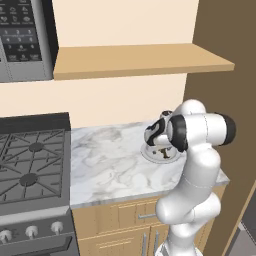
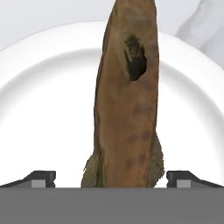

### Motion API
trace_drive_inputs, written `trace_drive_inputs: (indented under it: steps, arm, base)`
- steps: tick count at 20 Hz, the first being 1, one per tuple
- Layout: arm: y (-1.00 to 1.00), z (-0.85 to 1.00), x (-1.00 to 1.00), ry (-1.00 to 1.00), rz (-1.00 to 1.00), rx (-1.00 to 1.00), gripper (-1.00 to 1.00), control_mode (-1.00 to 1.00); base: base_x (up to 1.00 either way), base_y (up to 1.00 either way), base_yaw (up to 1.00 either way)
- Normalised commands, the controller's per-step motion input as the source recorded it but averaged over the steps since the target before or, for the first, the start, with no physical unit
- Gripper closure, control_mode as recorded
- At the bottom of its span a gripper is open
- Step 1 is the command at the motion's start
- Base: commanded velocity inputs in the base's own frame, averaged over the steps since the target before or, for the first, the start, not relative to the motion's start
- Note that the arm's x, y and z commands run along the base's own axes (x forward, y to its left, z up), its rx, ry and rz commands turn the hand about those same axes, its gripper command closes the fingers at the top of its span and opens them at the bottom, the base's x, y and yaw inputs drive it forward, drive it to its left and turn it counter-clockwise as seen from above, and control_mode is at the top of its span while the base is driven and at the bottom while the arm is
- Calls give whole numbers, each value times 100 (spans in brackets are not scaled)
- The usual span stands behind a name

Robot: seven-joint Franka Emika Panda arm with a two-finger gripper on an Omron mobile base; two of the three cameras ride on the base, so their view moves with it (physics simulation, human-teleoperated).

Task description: Place the fish on the counter behind the older fish on the same shelf of the fridge to maintain FIFO order. Close the fridge door when finished.

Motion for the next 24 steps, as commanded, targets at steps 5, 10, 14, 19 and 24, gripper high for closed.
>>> trace_drive_inputs:
  steps: [5, 10, 14, 19, 24]
  arm:
    - [2, -8, -8, 0, 1, 0, 100, -100]
    - [18, 63, -64, -5, 0, 0, 100, -100]
    - [34, 100, -99, -23, 0, -3, 100, -100]
    - [39, 100, -100, -23, 0, -3, 100, -100]
    - [32, 100, -100, -18, 0, -1, 100, -100]
  base:
    - [0, 0, 0]
    - [0, 0, 0]
    - [0, 0, 0]
    - [0, 0, 0]
    - [0, 0, 0]
